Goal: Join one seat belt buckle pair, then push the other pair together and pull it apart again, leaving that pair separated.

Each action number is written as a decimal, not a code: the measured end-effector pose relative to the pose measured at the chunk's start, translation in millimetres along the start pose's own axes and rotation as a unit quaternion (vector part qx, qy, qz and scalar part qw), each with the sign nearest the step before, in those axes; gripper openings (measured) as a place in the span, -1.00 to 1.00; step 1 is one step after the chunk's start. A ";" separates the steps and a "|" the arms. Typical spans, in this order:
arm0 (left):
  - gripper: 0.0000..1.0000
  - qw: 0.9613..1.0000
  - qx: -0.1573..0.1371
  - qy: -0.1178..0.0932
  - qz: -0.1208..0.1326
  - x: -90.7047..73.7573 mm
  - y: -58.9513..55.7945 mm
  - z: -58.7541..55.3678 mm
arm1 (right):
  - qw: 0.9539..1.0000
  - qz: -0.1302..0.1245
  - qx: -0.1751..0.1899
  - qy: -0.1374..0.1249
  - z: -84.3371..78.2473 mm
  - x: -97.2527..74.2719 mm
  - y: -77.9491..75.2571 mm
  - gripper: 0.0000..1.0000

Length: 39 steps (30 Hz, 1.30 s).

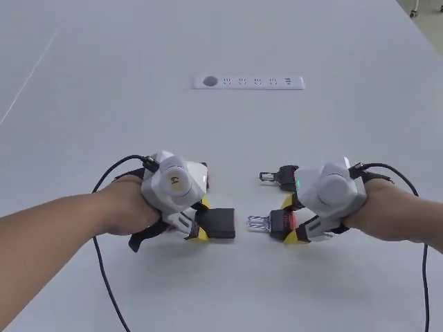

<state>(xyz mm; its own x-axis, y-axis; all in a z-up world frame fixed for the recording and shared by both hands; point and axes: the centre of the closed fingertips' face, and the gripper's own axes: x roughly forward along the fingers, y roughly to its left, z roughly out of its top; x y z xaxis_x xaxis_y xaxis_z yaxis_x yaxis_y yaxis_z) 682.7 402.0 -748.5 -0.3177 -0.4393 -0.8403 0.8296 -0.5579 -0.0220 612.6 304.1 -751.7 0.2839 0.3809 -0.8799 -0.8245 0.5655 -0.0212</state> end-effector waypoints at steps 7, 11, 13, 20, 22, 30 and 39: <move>-0.35 1.000 -0.005 0.003 -0.001 -0.1 0.9 -0.8 | 1.000 0.004 0.006 0.004 4.1 2.7 -1.6 -0.35; -0.35 1.000 -0.007 0.005 0.000 0.0 1.1 -0.7 | 1.000 0.002 0.008 0.000 13.2 7.1 0.5 -0.35; -0.35 1.000 -0.008 0.006 0.000 0.1 1.2 -0.5 | 1.000 0.002 0.007 -0.004 17.6 9.3 2.0 -0.35; -0.35 1.000 -0.007 0.011 -0.001 0.2 1.6 -0.9 | 1.000 -0.005 0.010 -0.007 21.7 11.1 2.4 -0.35; -0.35 1.000 -0.008 0.013 0.000 0.2 1.5 -1.0 | 1.000 -0.006 0.007 -0.006 22.8 11.6 3.4 -0.35; -0.35 1.000 -0.010 0.016 0.001 0.5 1.1 -0.9 | 1.000 -0.014 -0.006 -0.005 27.1 11.9 3.6 -0.35; -0.35 1.000 -0.010 0.014 0.003 0.5 0.6 -1.0 | 1.000 -0.011 -0.008 -0.014 35.7 16.5 4.7 -0.36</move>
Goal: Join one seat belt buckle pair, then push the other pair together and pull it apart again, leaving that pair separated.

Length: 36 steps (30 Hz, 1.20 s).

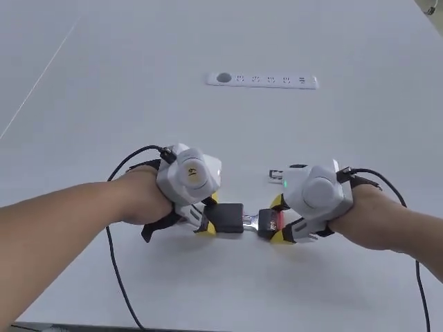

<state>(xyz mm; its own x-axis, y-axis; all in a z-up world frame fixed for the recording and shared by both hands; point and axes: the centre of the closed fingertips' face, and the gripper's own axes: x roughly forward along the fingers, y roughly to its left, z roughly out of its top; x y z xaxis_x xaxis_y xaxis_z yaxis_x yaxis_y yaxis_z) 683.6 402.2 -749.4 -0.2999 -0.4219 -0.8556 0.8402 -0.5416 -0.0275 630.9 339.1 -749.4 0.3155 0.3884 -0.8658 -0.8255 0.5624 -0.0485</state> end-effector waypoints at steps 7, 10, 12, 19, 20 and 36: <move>-0.36 1.000 0.010 -0.002 -0.003 0.1 -0.4 0.5 | 1.000 0.007 0.006 0.007 0.2 1.0 -1.2 -0.37; -0.36 1.000 0.013 0.000 -0.005 0.1 -0.5 0.8 | 1.000 0.011 0.010 0.008 0.6 0.9 -0.8 -0.37; -0.36 1.000 0.016 0.001 -0.006 -0.1 -0.6 0.7 | 1.000 0.012 0.010 0.011 0.3 1.3 -0.8 -0.37; -0.36 1.000 0.019 0.003 -0.008 -0.4 -0.8 0.9 | 1.000 0.016 0.003 0.021 1.1 0.8 -1.7 -0.39; -0.37 1.000 0.019 0.004 -0.008 -0.4 -0.8 0.9 | 1.000 0.017 0.001 0.024 1.1 1.1 -2.0 -0.39; -0.38 1.000 0.017 0.016 -0.009 -0.3 -1.4 0.8 | 0.998 0.023 -0.016 0.060 0.8 2.8 -3.9 -0.41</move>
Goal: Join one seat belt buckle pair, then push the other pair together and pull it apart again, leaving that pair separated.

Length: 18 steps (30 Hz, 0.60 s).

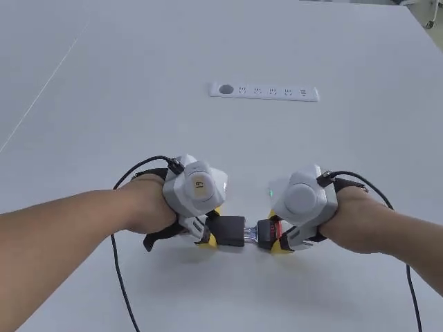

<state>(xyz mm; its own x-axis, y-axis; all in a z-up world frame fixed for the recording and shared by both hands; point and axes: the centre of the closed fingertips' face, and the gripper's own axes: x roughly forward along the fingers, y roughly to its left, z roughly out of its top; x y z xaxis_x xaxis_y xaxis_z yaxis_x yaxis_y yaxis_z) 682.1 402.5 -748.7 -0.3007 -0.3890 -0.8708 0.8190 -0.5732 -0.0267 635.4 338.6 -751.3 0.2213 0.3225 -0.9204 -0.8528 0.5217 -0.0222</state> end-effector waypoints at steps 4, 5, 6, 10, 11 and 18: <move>-0.38 1.000 -0.003 0.001 0.001 -0.2 -0.1 -0.4 | 1.000 0.001 0.001 0.003 1.2 0.4 -0.3 -0.41; -0.38 1.000 -0.003 0.001 0.001 -0.3 0.1 -0.5 | 1.000 0.001 0.001 0.005 1.0 0.5 -0.4 -0.41; -0.38 1.000 -0.004 0.001 0.001 -0.3 0.3 -0.5 | 1.000 0.001 0.002 0.005 1.2 0.6 -0.5 -0.41; -0.38 1.000 -0.006 -0.001 0.002 -0.3 0.2 -0.3 | 1.000 -0.001 0.004 0.007 1.4 0.3 -0.4 -0.41; -0.38 1.000 -0.006 -0.001 0.003 -0.2 0.2 -0.3 | 1.000 -0.001 0.004 0.007 1.3 0.2 -0.5 -0.41; -0.38 1.000 -0.007 -0.005 0.005 -0.2 -0.3 0.1 | 1.000 -0.004 0.005 -0.003 11.3 3.2 0.4 -0.42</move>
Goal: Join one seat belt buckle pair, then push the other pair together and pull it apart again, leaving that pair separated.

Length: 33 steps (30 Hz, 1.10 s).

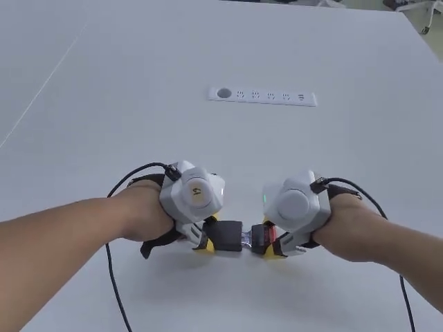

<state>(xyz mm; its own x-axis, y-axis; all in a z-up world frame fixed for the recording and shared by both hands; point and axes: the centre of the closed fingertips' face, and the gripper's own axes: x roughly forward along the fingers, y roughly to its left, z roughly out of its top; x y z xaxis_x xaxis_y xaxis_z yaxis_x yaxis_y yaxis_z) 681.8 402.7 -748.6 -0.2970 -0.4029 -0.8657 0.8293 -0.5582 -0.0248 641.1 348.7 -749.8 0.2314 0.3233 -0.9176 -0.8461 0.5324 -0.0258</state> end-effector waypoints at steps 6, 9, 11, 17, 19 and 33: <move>-0.38 1.000 0.001 -0.001 0.000 0.2 -0.2 -0.1 | 1.000 0.000 -0.001 -0.002 1.6 1.5 -1.1 -0.42; -0.38 1.000 0.002 -0.003 -0.001 0.2 -0.4 -0.1 | 1.000 0.000 0.003 -0.002 3.1 2.9 -1.2 -0.42; -0.38 1.000 0.002 -0.003 -0.001 -0.6 -0.5 -0.5 | 1.000 -0.005 0.016 0.014 -1.0 1.5 -2.1 -0.42; -0.38 1.000 0.003 -0.007 -0.001 -1.1 -0.1 0.9 | 1.000 0.000 0.004 0.003 5.4 4.4 -1.9 -0.42; -0.38 1.000 0.003 -0.004 -0.001 -0.8 0.0 0.5 | 1.000 0.001 0.003 0.004 4.9 4.8 -2.0 -0.42; -0.40 1.000 -0.006 -0.002 -0.004 -0.8 0.8 -3.4 | 0.999 -0.002 0.014 -0.037 2.8 2.0 -0.3 -0.43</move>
<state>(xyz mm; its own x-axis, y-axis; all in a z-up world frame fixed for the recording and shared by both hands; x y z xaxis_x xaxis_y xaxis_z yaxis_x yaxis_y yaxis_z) 684.4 405.0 -749.6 -0.3055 -0.4010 -0.8637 0.8323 -0.5530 -0.0377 643.2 351.4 -750.6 0.2696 0.3777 -0.8858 -0.8316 0.5551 -0.0164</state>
